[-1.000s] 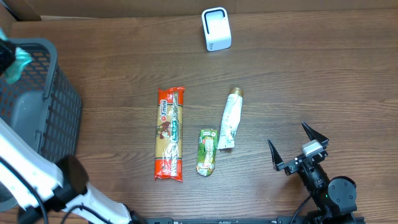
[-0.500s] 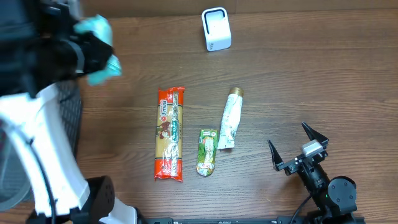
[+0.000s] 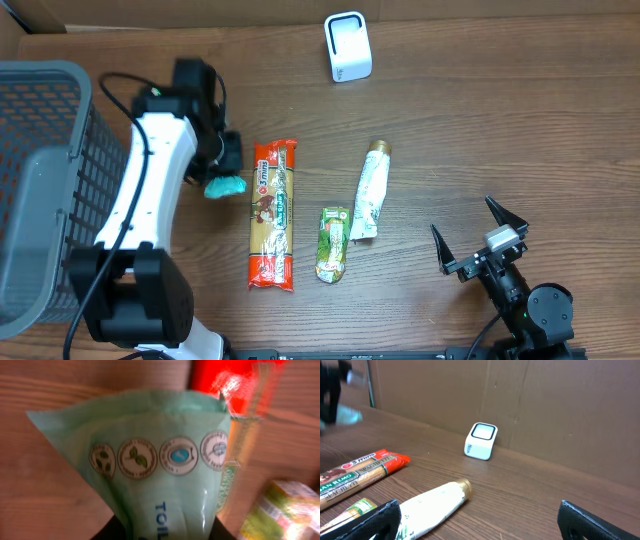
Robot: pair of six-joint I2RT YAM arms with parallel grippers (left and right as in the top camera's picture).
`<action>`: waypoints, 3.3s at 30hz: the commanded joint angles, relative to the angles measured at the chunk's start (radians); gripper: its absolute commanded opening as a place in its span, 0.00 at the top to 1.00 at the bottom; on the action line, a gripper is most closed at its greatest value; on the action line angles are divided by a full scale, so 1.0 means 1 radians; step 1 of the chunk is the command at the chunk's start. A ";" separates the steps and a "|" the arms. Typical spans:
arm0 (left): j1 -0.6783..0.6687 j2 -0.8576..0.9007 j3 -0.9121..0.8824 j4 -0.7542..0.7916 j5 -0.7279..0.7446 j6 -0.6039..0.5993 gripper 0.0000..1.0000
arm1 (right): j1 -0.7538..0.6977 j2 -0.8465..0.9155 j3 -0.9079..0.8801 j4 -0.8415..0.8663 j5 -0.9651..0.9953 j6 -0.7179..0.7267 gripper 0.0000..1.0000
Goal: Scan the item barcode
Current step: 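Carry the wipes pack out and lower it left of the spaghetti, then open the left gripper and withdraw it to the lower left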
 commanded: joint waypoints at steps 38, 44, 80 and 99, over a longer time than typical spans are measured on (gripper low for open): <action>-0.005 -0.577 0.046 0.092 0.121 -0.113 0.01 | 0.005 -0.012 -0.010 0.004 0.007 0.008 0.00; -0.016 -0.684 0.045 0.052 0.165 -0.117 0.00 | 0.005 -0.012 -0.010 0.004 0.006 0.008 0.00; -0.035 -0.641 -0.003 0.035 0.227 -0.119 0.01 | 0.005 -0.012 -0.010 0.004 0.006 0.008 0.00; -0.107 -0.616 -0.003 0.065 0.205 -0.120 0.00 | 0.005 -0.012 -0.010 0.004 0.007 0.008 0.00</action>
